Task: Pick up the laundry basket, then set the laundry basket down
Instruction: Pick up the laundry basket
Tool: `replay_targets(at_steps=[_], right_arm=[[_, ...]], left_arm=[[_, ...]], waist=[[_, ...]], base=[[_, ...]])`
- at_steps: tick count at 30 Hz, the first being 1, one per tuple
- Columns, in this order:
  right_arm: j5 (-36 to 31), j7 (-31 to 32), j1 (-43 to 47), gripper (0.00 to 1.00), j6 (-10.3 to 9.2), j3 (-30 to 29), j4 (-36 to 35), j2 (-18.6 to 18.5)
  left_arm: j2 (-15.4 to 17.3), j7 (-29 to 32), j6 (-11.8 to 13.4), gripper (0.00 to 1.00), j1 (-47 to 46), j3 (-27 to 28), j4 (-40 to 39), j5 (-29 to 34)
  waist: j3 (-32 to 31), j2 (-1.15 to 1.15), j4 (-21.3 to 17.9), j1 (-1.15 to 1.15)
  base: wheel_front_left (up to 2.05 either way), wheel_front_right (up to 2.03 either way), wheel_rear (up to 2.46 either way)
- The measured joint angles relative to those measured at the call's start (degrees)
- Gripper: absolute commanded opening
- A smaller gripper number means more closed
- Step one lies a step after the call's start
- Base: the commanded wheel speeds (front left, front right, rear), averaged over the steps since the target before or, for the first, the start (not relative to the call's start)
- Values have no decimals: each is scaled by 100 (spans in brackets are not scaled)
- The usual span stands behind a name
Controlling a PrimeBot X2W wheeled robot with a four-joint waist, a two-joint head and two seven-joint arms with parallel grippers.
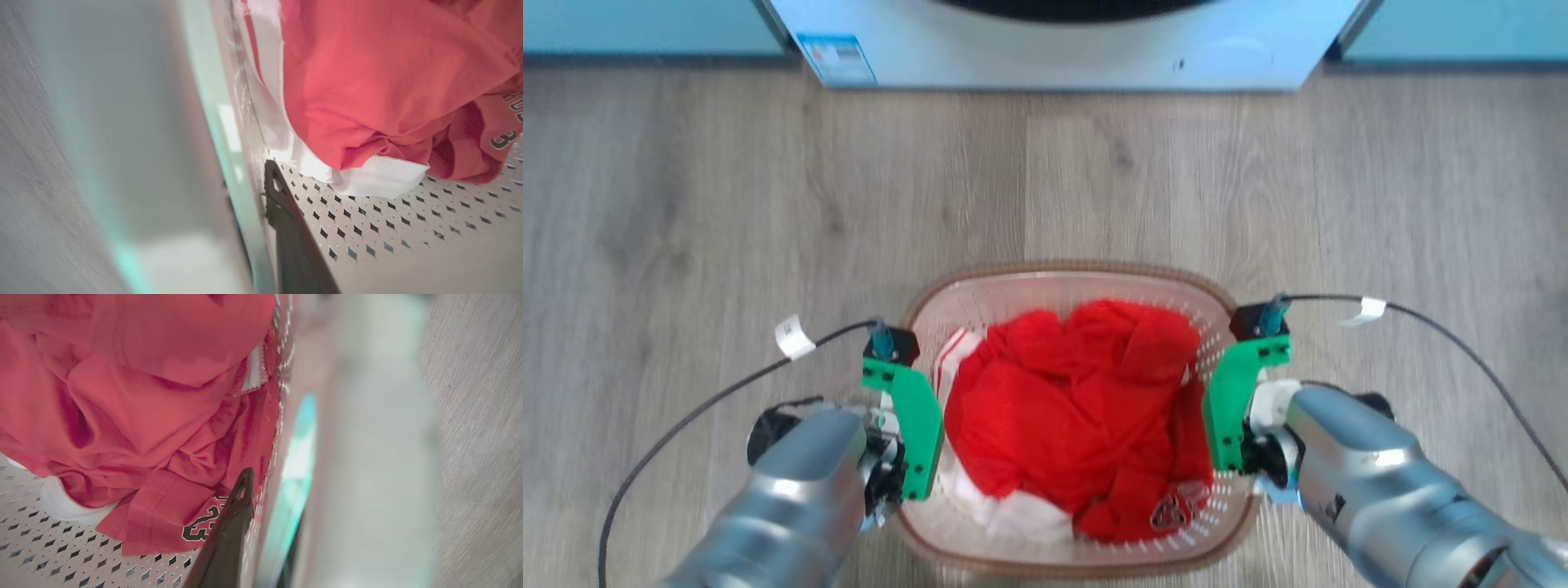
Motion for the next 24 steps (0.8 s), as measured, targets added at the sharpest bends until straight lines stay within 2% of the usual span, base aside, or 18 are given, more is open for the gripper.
replay_targets(at_steps=[9, 24], right_arm=[[389, 602, 506, 0, -1, 398, -87, 0], [803, 900, 588, 0, -2, 700, -140, -1]], left_arm=[[179, 823, 4, 0, 471, -588, -383, -482], [405, 1205, 5, 0, 543, -1071, -672, -1003]], waist=[[-1054, 0, 34, 0], [-1746, 0, -39, 0]], base=[[0, 0, 0], [0, 0, 0]])
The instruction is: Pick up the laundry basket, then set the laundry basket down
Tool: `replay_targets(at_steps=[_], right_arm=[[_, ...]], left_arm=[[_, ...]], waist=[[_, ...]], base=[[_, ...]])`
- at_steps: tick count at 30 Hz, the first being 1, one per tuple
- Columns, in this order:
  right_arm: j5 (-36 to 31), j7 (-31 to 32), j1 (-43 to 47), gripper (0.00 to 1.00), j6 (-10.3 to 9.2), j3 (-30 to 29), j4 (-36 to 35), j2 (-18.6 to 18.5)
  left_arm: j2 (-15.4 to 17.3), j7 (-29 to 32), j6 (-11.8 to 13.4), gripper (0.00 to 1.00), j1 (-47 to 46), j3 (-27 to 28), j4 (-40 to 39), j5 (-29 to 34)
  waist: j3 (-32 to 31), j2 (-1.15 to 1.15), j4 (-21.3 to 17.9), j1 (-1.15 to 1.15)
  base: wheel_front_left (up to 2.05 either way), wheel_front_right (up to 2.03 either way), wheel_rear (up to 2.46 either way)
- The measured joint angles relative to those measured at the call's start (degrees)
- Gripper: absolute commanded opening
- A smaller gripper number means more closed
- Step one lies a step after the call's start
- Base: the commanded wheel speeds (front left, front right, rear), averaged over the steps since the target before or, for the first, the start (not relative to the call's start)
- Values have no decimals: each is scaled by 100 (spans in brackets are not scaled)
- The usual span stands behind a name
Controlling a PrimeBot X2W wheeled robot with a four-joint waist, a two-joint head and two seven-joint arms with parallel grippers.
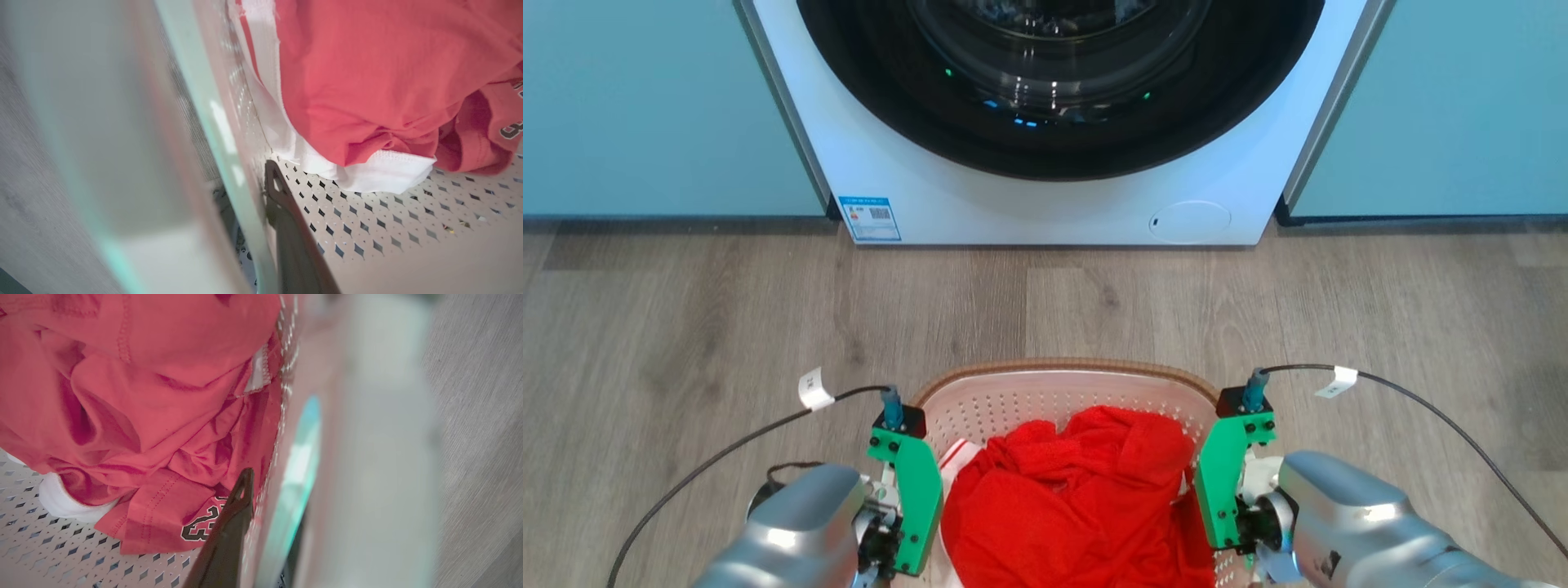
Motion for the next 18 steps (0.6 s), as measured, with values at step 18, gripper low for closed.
replay_targets(at_steps=[18], right_arm=[[274, 93, 10, 0, 0, 271, -1, 0]], left_arm=[[73, 196, 0, 0, 106, -119, -115, -171]], waist=[[-187, 0, 3, 0]], base=[[0, 0, 0]])
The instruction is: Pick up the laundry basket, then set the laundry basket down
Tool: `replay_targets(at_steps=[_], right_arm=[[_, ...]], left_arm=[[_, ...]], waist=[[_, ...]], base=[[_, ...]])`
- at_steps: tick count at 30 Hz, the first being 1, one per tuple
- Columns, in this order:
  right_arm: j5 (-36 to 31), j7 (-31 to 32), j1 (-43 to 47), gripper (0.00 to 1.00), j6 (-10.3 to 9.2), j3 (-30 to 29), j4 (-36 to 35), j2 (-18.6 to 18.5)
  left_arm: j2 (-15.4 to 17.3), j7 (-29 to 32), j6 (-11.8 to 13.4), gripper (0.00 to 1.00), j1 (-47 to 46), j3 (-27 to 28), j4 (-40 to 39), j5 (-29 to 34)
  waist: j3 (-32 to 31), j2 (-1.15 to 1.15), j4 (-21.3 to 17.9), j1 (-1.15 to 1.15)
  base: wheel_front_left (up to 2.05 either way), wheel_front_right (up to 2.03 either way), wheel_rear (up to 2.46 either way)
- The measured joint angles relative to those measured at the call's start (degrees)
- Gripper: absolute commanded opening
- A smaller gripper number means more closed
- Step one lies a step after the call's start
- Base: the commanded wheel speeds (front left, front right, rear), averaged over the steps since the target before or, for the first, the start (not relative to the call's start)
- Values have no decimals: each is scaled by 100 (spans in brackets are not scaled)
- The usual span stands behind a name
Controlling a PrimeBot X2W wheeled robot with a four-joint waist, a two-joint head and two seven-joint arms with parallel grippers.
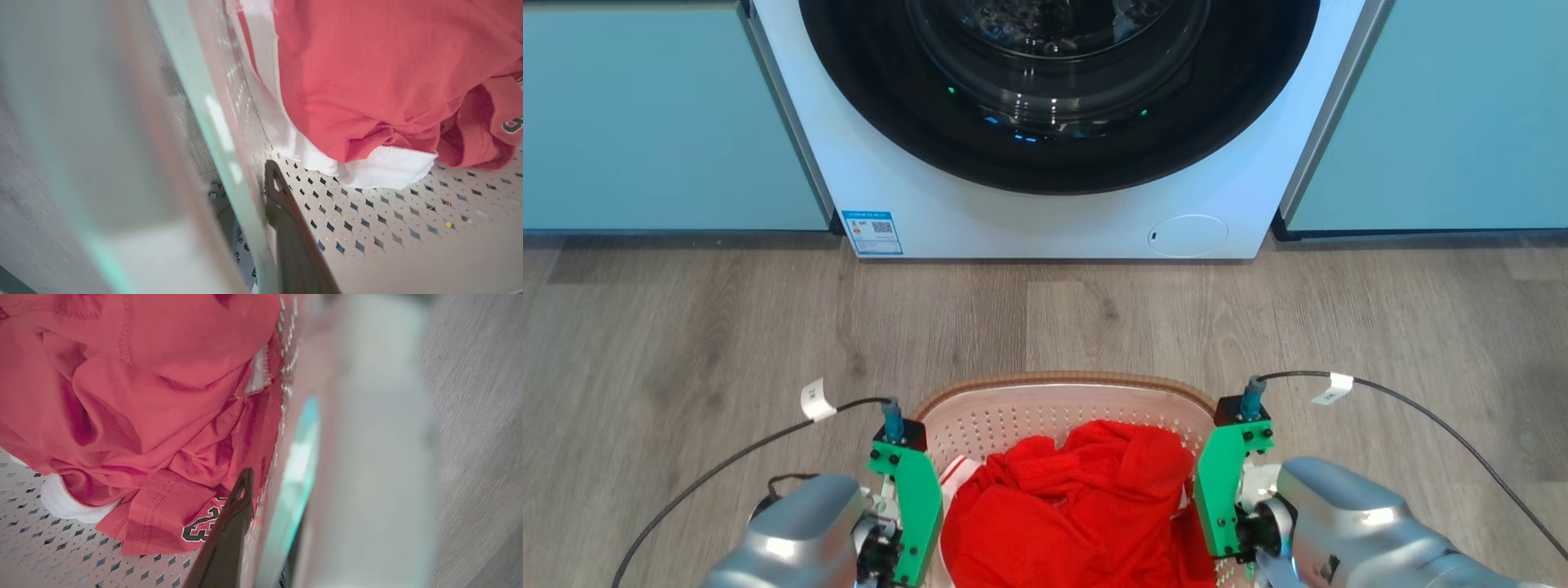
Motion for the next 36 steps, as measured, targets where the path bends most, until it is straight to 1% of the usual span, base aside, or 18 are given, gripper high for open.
replay_targets(at_steps=[16, 36], right_arm=[[48, -98, -19, 0, 0, 136, 5, 1], [112, -111, -26, 0, 0, 203, 34, 1]], left_arm=[[1, 0, 0, 0, -21, -47, -5, -13], [1, 57, 0, 0, -19, -58, -22, -52]], waist=[[83, 0, 27, 0], [11, 0, 50, 1]], base=[[0, 0, 0], [0, 0, 0]])
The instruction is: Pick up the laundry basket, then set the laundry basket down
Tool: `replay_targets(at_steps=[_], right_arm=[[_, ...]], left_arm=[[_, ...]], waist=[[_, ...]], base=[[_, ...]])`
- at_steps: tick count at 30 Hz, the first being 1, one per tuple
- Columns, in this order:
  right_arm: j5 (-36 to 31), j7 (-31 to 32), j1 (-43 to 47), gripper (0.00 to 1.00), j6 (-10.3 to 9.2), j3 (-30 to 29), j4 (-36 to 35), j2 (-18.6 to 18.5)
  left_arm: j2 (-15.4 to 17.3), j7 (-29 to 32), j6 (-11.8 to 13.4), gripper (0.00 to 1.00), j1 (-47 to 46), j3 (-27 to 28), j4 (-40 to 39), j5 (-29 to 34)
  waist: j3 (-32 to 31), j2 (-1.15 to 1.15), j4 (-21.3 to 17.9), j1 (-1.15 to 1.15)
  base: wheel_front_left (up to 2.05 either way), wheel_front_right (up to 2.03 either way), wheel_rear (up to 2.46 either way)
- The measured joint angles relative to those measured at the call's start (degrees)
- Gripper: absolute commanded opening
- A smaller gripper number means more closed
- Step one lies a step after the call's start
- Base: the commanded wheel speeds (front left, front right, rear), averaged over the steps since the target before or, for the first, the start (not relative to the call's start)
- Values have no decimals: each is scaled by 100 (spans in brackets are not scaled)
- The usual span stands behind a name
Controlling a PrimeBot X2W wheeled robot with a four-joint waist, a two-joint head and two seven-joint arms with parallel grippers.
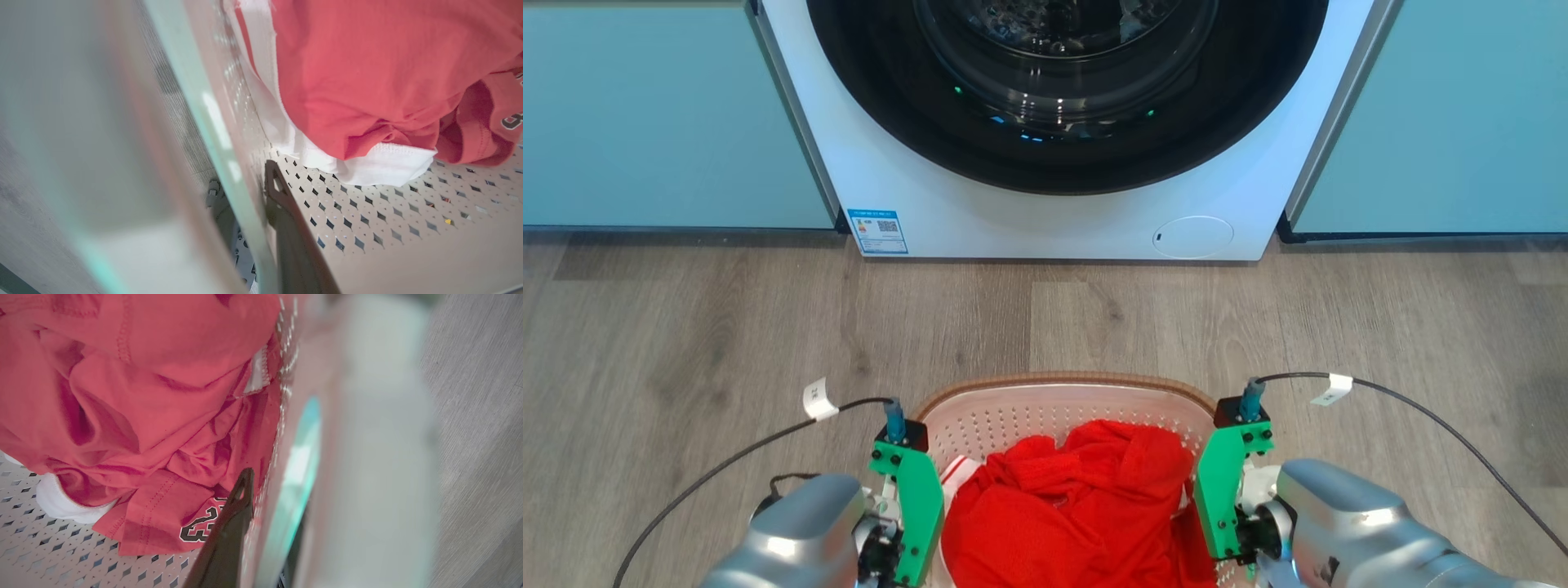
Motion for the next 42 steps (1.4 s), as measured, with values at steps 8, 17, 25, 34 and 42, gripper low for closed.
replay_targets(at_steps=[8, 17, 25, 34, 42], right_arm=[[0, 1, 0, 0, 0, 14, 4, 1], [20, 1, 0, 0, 0, 26, 8, 1], [41, 2, 0, 0, 0, 41, 10, 1], [42, -44, 0, 0, 0, 46, 9, 1], [25, -321, -211, 0, 0, 69, 44, -4]], left_arm=[[-2, 42, 0, 0, 2, 0, -1, 1], [-2, 45, 0, 0, 2, 0, -2, 0], [-2, 51, 0, 0, 4, -1, -1, 0], [-2, 49, 0, 0, 3, -1, -1, 1], [-2, -55, 1, 0, -204, 0, 2, 13]], waist=[[-13, 0, -5, 0], [-20, 0, -4, 0], [-18, 0, -2, 0], [99, 0, -23, 0], [520, 0, -27, 0]], base=[[0, 0, 0], [0, 0, 0], [0, 0, 0], [0, 0, 0], [0, 0, 0]])
